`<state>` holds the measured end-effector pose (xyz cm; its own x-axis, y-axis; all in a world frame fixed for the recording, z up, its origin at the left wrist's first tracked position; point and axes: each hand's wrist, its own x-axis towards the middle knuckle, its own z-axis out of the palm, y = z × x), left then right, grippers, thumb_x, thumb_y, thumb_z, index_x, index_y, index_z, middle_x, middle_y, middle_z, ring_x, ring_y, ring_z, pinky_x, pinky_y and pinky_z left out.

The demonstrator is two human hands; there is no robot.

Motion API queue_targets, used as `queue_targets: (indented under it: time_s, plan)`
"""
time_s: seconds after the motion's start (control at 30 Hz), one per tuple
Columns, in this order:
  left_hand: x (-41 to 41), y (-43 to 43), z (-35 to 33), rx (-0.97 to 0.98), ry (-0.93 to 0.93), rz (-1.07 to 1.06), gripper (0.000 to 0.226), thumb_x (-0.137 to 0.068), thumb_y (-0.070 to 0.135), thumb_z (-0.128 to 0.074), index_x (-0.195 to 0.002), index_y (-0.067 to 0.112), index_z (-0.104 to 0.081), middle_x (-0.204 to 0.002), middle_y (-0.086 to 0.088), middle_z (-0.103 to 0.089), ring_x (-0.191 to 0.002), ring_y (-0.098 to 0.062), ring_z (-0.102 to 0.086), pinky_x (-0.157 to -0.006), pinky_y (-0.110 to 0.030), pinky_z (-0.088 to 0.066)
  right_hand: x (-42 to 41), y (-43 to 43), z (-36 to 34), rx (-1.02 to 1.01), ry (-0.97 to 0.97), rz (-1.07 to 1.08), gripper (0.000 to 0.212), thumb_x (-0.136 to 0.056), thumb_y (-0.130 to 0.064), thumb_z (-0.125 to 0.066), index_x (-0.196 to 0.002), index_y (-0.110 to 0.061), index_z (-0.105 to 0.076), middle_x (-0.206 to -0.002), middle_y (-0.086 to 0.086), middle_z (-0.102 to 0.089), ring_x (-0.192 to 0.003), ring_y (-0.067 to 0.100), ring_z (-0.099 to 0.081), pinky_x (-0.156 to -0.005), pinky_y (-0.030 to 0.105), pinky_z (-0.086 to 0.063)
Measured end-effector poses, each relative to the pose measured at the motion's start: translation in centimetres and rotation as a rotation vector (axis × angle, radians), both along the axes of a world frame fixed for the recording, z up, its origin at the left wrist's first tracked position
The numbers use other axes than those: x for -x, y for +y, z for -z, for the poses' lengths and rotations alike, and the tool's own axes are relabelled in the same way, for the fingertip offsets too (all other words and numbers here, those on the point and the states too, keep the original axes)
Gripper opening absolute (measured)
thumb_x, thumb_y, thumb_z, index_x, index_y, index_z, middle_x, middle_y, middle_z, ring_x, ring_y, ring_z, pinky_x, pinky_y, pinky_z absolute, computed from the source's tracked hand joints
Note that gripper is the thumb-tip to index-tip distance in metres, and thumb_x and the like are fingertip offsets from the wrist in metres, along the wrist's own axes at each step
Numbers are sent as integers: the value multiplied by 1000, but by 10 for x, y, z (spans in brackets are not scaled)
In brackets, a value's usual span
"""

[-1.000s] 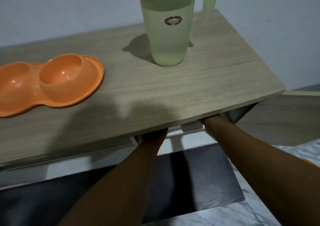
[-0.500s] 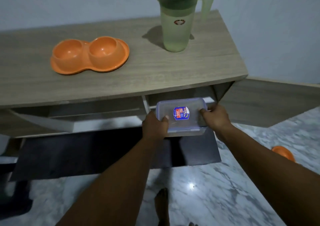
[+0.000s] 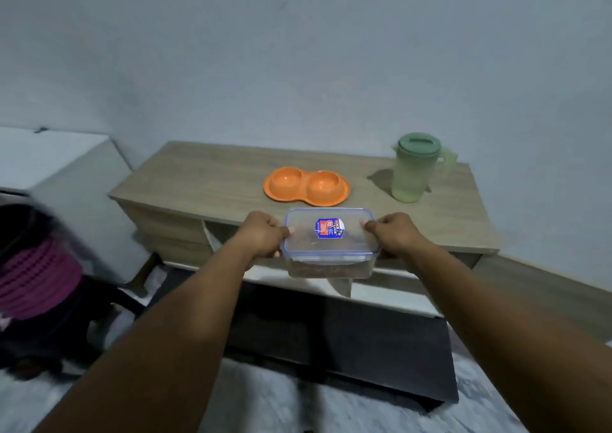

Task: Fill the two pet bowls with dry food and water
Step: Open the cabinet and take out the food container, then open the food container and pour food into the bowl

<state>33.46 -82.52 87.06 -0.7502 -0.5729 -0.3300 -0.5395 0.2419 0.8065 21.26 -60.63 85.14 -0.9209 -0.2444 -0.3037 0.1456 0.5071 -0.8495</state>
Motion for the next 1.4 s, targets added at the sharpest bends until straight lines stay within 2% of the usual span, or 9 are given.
queue_targets:
  time_s: [0.1, 0.33, 0.6, 0.7, 0.93, 1.03, 1.17, 1.23, 1.4]
  plan:
    - [-9, -40, -26, -9, 29, -41, 13, -87, 13, -72, -84, 2, -65, -67, -17, -62, -54, -23, -56, -62, -35, -51, 1, -41, -27, 54, 2, -57, 30, -92, -28, -71, -75, -7, -60, -69, 14, -57, -55, 26, -54, -55, 34, -52]
    - [6, -175, -46, -65, 30, -118, 16, -88, 11, -72, -93, -4, -68, -85, -25, -73, -69, -29, -67, -75, -46, -61, 33, -176, -46, 77, -40, -158, 28, -97, -26, -65, -88, 0, -61, -76, 13, -56, -64, 26, -55, -54, 33, -52]
    - [74, -332, 6, -41, -81, -99, 11, -89, 11, -72, -85, 2, -68, -84, -24, -71, -67, -29, -64, -75, -45, -60, 82, -336, 10, 62, -136, -105, 25, -98, -23, -64, -87, 0, -63, -84, 21, -64, -69, 30, -64, -59, 38, -59]
    - [97, -372, 30, -17, -114, -84, 10, -88, 9, -72, -88, 0, -69, -83, -20, -69, -64, -26, -63, -59, -37, -58, 90, -376, 40, 43, -151, -32, 26, -96, -25, -67, -90, 1, -66, -89, 23, -68, -76, 36, -69, -65, 46, -63]
    - [132, -417, 82, -96, -135, -63, 15, -86, 13, -74, -95, 3, -66, -94, -17, -70, -84, -31, -71, -73, -43, -63, 118, -415, 81, -60, -165, 43, 24, -92, -30, -70, -86, -8, -66, -88, 21, -68, -79, 38, -67, -74, 60, -60]
    - [144, -424, 93, -146, -105, -94, 14, -86, 13, -75, -88, 6, -63, -94, -19, -71, -81, -32, -70, -61, -37, -60, 129, -423, 90, -74, -154, 79, 27, -91, -32, -71, -84, -7, -67, -89, 21, -70, -82, 36, -66, -78, 58, -60]
    - [157, -443, 94, -330, -146, -50, 22, -85, 13, -76, -100, 2, -64, -98, -20, -72, -85, -33, -74, -76, -50, -62, 148, -430, 94, -43, -209, 83, 30, -94, -27, -70, -89, 2, -65, -81, 22, -64, -67, 30, -58, -62, 41, -53]
    - [161, -451, 92, -407, -208, -2, 31, -85, 13, -76, -110, -1, -64, -101, -20, -72, -88, -34, -74, -80, -51, -61, 153, -430, 98, -7, -286, 85, 30, -94, -27, -70, -95, 3, -65, -90, 29, -68, -71, 34, -62, -66, 45, -56]
    - [166, -461, 89, -290, -290, 65, 41, -77, 24, -84, -108, 5, -65, -100, -16, -72, -88, -29, -73, -79, -42, -62, 154, -429, 102, -9, -341, 73, 35, -94, -33, -69, -105, 0, -64, -105, 29, -69, -85, 40, -67, -77, 53, -58]
